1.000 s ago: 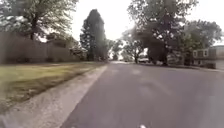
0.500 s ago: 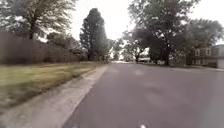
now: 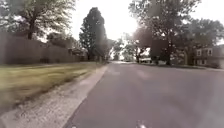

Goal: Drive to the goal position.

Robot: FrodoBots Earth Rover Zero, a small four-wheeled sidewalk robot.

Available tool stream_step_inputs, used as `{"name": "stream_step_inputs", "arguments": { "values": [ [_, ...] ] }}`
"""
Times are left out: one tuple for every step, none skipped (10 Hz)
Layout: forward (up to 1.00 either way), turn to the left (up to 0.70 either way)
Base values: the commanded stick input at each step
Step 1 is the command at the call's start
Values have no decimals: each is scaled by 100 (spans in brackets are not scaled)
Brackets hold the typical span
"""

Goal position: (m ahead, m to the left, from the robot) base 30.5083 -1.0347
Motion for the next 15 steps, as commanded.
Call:
{"name": "stream_step_inputs", "arguments": {
  "values": [
    [100,0],
    [100,0],
    [100,0],
    [100,0],
    [100,0],
    [100,0],
    [100,0],
    [100,0],
    [100,0],
    [100,0],
    [100,0],
    [100,0],
    [100,0],
    [100,0],
    [100,-1]
  ]
}}
